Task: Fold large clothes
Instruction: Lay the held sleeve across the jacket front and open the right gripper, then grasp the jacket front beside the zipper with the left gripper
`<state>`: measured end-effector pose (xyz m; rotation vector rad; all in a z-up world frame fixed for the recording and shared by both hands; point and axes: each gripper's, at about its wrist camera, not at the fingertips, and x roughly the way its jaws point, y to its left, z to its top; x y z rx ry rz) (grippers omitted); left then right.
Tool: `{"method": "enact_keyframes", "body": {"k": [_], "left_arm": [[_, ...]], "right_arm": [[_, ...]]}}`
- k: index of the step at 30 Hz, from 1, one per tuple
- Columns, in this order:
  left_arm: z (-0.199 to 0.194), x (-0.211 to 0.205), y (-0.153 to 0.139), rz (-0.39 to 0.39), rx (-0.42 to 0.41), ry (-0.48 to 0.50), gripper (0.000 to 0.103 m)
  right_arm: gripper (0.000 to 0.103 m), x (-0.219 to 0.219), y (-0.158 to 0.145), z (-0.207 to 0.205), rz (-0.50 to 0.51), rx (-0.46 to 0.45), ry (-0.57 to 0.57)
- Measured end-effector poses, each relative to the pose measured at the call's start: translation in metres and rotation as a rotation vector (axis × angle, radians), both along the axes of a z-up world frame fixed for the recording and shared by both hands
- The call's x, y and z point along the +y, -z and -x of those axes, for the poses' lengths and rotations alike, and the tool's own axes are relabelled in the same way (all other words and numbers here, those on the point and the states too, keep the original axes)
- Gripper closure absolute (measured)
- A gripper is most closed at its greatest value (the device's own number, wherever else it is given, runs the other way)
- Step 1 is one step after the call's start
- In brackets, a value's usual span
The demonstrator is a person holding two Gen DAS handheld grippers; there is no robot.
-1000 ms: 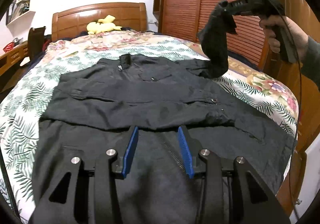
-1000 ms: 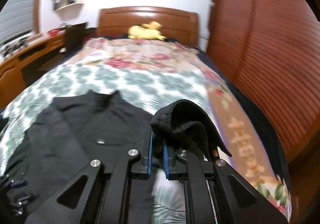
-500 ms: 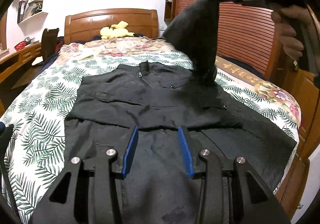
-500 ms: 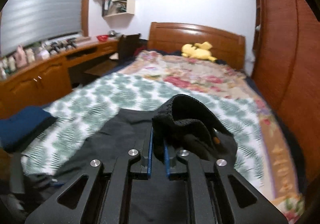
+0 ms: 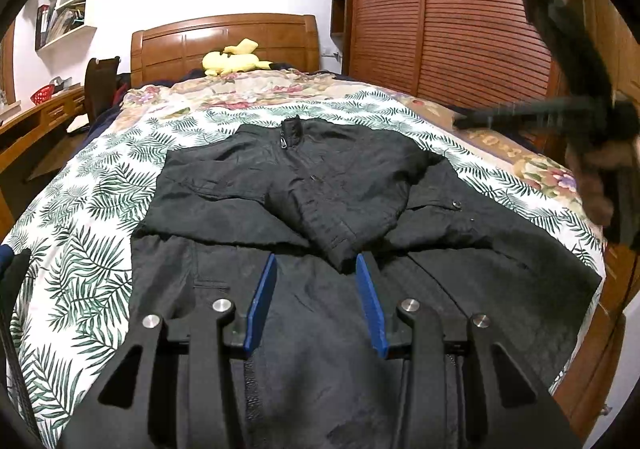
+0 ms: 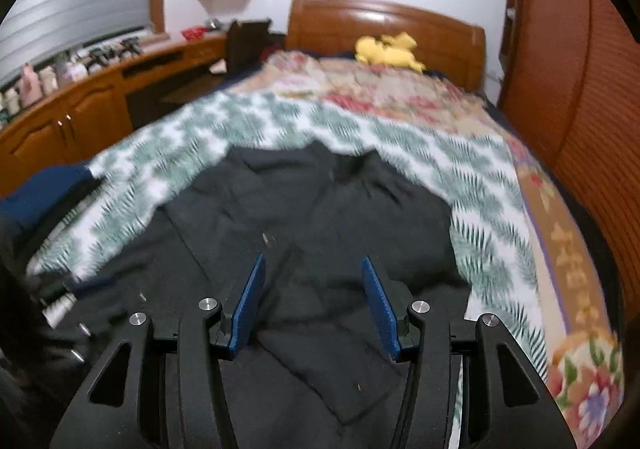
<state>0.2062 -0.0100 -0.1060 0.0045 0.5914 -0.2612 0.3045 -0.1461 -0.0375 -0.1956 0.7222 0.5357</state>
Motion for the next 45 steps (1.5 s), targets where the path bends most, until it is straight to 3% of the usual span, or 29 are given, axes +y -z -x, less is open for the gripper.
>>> {"method": "enact_keyframes", "body": {"k": [7, 14, 25, 31, 45], "left_arm": [[-0.004, -0.014, 0.007, -0.021, 0.014, 0.017, 0.063], [-0.008, -0.026, 0.012, -0.025, 0.027, 0.048, 0.063], [-0.023, -0.044, 0.011, -0.037, 0.053, 0.075, 0.063], [-0.042, -0.052, 0.007, -0.007, 0.111, 0.065, 0.063], [-0.089, -0.095, 0.018, -0.109, 0.220, 0.037, 0.063]], "right_arm": [[0.058, -0.015, 0.079, -0.006, 0.048, 0.111, 0.028], [0.058, -0.022, 0.121, -0.013, 0.042, 0.168, 0.027], [0.057, -0.023, 0.137, -0.012, 0.006, 0.160, 0.016], [0.057, -0.027, 0.137, -0.010, -0.024, 0.158, 0.015], [0.057, -0.037, 0.135, -0.010, -0.103, 0.171, 0.001]]}}
